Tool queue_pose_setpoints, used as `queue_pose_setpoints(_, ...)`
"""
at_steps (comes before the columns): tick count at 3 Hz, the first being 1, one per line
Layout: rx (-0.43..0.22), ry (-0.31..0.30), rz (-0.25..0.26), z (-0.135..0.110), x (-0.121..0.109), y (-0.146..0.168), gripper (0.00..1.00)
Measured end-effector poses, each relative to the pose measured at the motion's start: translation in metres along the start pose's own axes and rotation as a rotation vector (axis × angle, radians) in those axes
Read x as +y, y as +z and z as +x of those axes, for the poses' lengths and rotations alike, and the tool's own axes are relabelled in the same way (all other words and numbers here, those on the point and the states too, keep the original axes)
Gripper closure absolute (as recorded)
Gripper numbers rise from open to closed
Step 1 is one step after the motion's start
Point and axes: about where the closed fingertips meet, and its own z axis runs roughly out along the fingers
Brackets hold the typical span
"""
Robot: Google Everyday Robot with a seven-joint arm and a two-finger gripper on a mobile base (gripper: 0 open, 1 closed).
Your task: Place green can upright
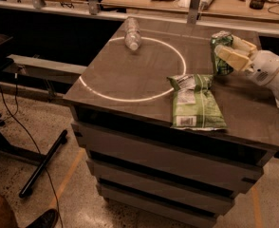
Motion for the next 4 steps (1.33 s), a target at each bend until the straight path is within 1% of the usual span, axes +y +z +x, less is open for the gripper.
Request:
queue_pose_setpoints(2,-0.014,0.020,-0.010,-0.012,-0.006,-0.005,0.36)
queue_pose_setpoints(3,-0.005,0.034,-0.027,-0.017,-0.007,-0.009,0.04)
queue_pose_setpoints(4,-0.012,0.030,-0.041,-0.019,-0.005,-0.015,0.00)
